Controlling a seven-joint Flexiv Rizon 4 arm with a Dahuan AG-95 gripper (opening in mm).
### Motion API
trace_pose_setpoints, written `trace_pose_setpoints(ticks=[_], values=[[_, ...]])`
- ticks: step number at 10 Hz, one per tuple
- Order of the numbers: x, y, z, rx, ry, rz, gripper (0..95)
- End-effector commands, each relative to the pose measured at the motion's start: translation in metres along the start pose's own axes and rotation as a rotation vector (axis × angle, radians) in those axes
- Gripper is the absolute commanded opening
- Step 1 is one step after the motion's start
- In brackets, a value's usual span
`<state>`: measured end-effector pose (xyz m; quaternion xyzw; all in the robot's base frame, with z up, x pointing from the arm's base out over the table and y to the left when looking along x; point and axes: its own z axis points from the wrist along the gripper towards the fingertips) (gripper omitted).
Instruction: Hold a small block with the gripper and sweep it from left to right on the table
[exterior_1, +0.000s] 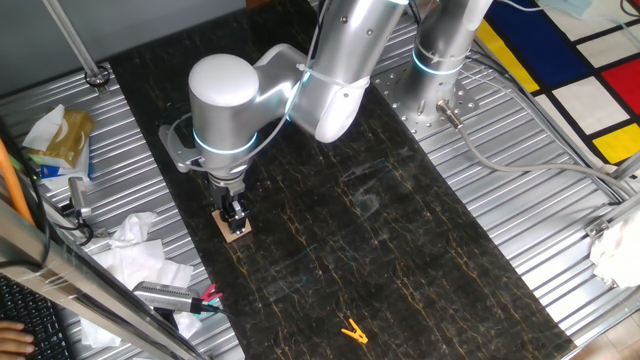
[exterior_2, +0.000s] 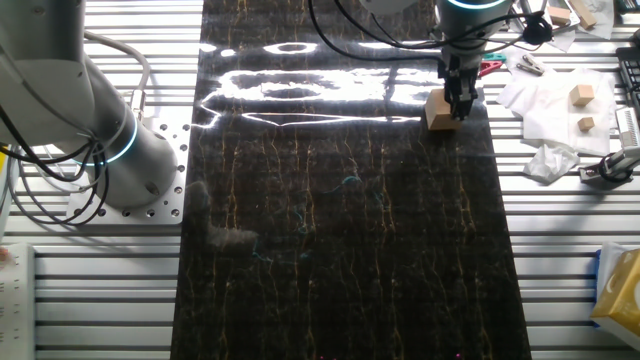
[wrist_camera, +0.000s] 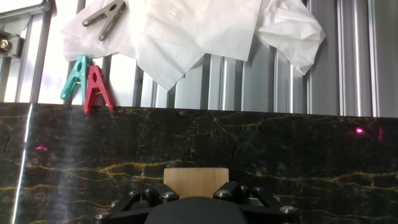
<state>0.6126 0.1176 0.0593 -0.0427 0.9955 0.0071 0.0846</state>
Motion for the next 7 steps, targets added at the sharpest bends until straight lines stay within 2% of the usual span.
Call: trace_pose_setpoints(ticks=[1, 7], values=[[0.0001, -0.0001, -0.0001, 0.001, 0.0, -0.003, 0.0], [0.0001, -0.0001, -0.0001, 0.001, 0.001, -0.012, 0.0]])
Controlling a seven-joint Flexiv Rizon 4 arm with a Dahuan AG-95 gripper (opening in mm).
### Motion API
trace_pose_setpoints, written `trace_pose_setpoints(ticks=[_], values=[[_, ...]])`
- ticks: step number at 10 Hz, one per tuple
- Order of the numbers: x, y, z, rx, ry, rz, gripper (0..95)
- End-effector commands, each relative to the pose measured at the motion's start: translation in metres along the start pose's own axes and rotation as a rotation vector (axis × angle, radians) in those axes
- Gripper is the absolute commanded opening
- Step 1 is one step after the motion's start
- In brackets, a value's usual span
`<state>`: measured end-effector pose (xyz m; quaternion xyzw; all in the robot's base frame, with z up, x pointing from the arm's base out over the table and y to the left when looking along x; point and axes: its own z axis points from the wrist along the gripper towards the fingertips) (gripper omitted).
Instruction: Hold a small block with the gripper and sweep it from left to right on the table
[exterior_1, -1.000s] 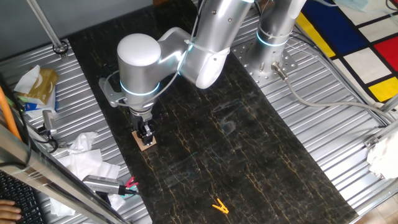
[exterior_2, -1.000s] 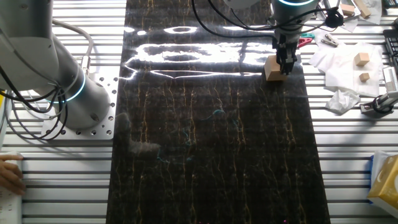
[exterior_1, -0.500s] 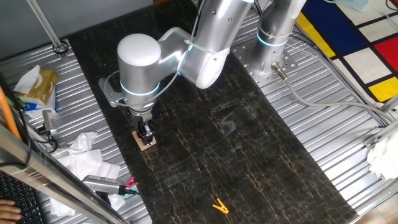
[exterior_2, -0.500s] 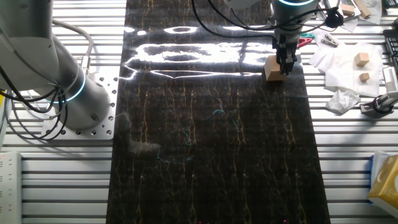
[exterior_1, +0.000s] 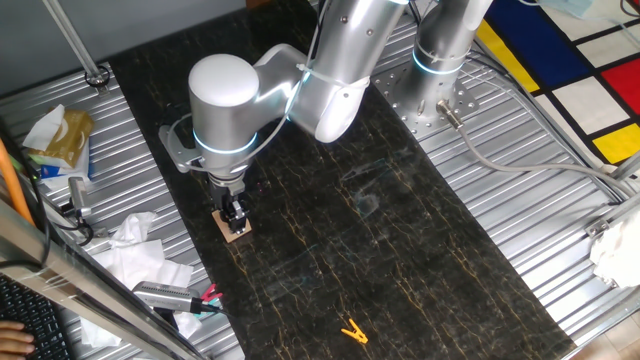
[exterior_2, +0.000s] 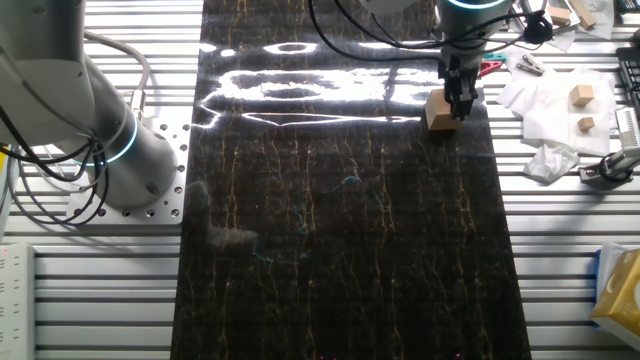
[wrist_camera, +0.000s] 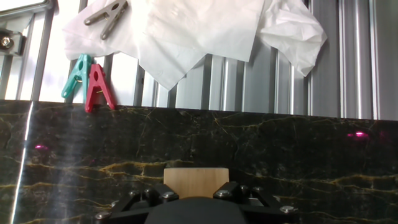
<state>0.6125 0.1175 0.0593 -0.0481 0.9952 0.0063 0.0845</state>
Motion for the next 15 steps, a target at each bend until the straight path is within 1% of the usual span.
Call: trace_pose_setpoints(ticks=[1, 9, 12, 15], values=[[0.0, 0.0, -0.0001, 0.0, 0.0, -0.002, 0.0], [0.0, 0.0, -0.0001, 0.0, 0.0, -0.01, 0.0], [0.0, 0.0, -0.0001, 0.0, 0.006, -0.007, 0.0], [0.0, 0.0, -0.0001, 0.008, 0.007, -0.016, 0.0]])
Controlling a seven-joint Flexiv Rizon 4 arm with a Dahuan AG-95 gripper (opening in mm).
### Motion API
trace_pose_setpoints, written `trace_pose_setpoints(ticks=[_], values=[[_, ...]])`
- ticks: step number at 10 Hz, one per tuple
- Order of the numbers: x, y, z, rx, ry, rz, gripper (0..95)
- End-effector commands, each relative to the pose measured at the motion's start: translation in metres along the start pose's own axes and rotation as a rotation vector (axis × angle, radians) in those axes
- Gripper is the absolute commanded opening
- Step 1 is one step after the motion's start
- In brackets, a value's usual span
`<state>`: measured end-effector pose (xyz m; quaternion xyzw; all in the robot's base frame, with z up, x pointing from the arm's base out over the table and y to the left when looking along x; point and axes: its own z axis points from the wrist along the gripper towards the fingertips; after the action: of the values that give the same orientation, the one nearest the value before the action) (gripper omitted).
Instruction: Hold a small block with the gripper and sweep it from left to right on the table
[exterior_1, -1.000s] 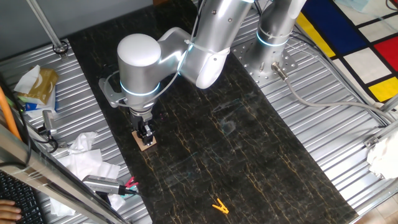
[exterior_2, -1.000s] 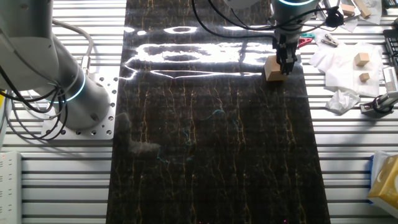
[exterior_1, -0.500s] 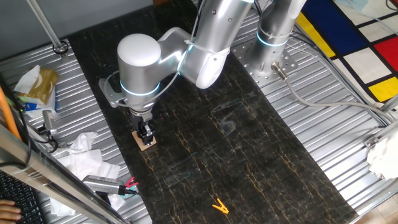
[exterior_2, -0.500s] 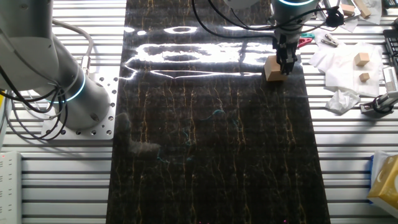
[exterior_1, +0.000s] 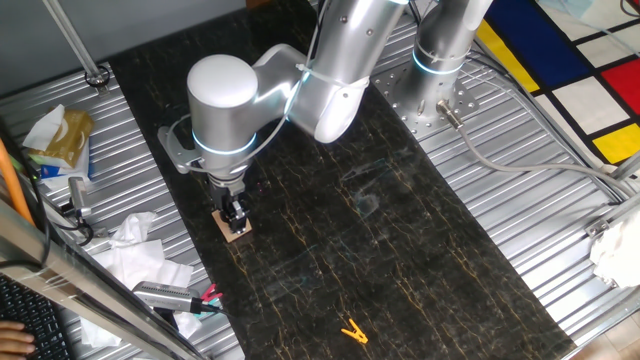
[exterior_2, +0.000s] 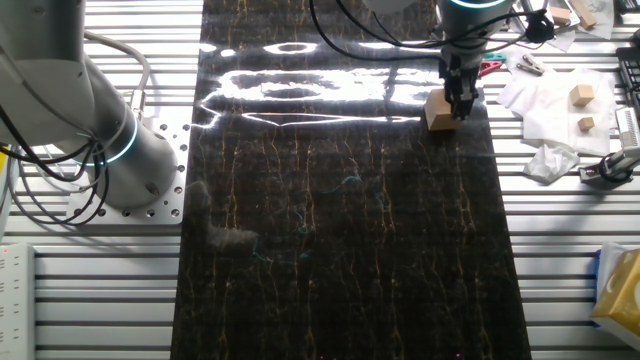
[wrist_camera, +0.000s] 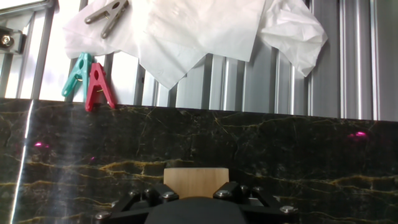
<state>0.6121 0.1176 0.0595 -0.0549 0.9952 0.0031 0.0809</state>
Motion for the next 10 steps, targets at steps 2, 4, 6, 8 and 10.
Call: trace_pose_setpoints(ticks=[2, 4, 6, 8, 10], values=[[-0.0004, -0.0002, 0.0001, 0.003, 0.0, 0.0, 0.0], [-0.0004, -0.0003, 0.0001, 0.004, 0.0, 0.01, 0.0], [-0.0002, -0.0005, 0.0, 0.005, -0.001, 0.013, 0.0], [-0.0002, -0.0017, -0.0008, 0.003, -0.002, 0.013, 0.0], [-0.0001, -0.0022, -0.001, 0.005, 0.0, 0.013, 0.0]])
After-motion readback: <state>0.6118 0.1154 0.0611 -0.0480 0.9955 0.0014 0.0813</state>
